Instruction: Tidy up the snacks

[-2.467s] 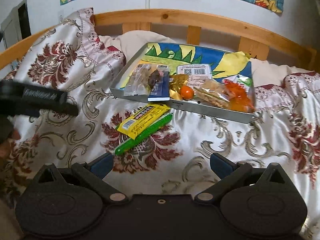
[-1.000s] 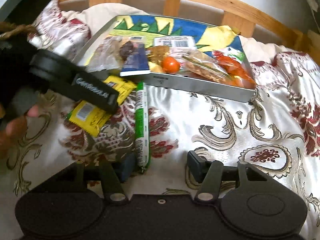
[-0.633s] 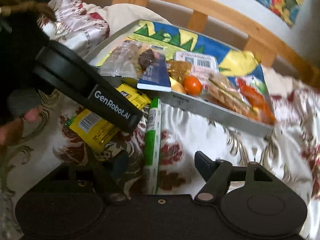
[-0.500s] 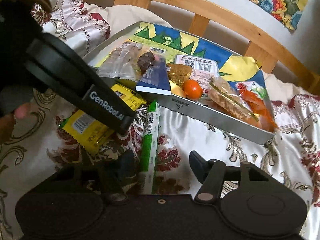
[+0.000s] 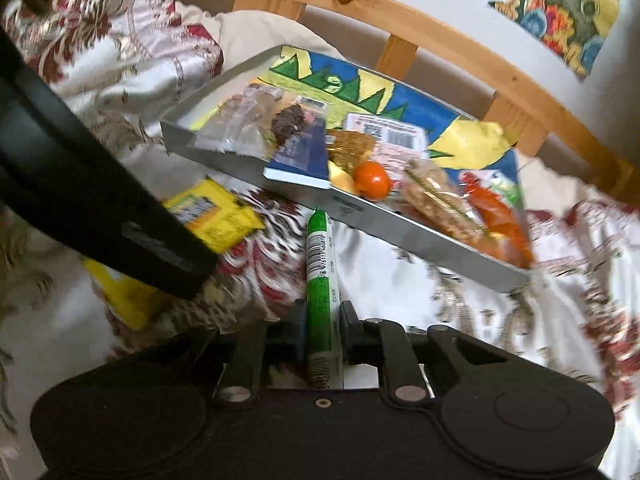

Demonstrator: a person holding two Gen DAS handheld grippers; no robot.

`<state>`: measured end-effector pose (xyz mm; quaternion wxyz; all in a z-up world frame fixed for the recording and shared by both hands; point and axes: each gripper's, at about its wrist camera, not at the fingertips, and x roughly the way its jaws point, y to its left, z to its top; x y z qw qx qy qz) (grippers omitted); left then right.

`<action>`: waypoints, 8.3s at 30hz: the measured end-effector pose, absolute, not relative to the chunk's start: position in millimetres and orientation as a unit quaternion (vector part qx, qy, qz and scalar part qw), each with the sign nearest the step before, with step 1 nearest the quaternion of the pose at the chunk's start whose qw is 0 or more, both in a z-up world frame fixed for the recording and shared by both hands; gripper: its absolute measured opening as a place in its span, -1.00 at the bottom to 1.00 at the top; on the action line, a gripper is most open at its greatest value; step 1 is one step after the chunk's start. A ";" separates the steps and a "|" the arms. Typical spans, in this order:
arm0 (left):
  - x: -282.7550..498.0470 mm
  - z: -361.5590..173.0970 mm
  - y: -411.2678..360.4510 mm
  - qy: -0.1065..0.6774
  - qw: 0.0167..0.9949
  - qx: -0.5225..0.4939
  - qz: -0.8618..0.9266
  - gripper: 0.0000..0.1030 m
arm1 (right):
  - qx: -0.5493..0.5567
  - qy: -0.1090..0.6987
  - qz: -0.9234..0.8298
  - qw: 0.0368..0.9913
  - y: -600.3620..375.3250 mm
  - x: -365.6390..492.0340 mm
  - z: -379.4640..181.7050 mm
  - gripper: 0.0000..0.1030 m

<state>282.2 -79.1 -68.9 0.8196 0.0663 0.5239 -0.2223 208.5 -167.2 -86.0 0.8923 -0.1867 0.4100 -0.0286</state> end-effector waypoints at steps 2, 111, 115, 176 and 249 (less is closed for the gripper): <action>277.5 -66.9 -76.2 0.530 0.817 0.057 -0.220 -0.02 | -0.198 0.412 -0.034 0.889 -170.0 203.9 -85.1 -0.66; 377.9 -28.6 -104.8 0.317 0.928 -0.113 -0.157 0.98 | -0.067 0.290 -0.050 0.953 -275.7 327.9 -15.0 0.56; 360.1 -11.1 -104.1 0.297 0.938 -0.093 -0.152 0.99 | -0.035 0.247 -0.047 0.967 -287.2 308.3 0.6 0.81; 133.0 22.1 -29.3 0.309 0.949 -0.032 -0.051 0.99 | 0.032 0.241 -0.085 0.966 -265.6 92.1 45.2 0.99; 115.0 19.4 -21.0 0.319 0.946 -0.040 -0.039 0.99 | 0.027 0.280 -0.067 0.957 -248.9 77.3 32.0 0.99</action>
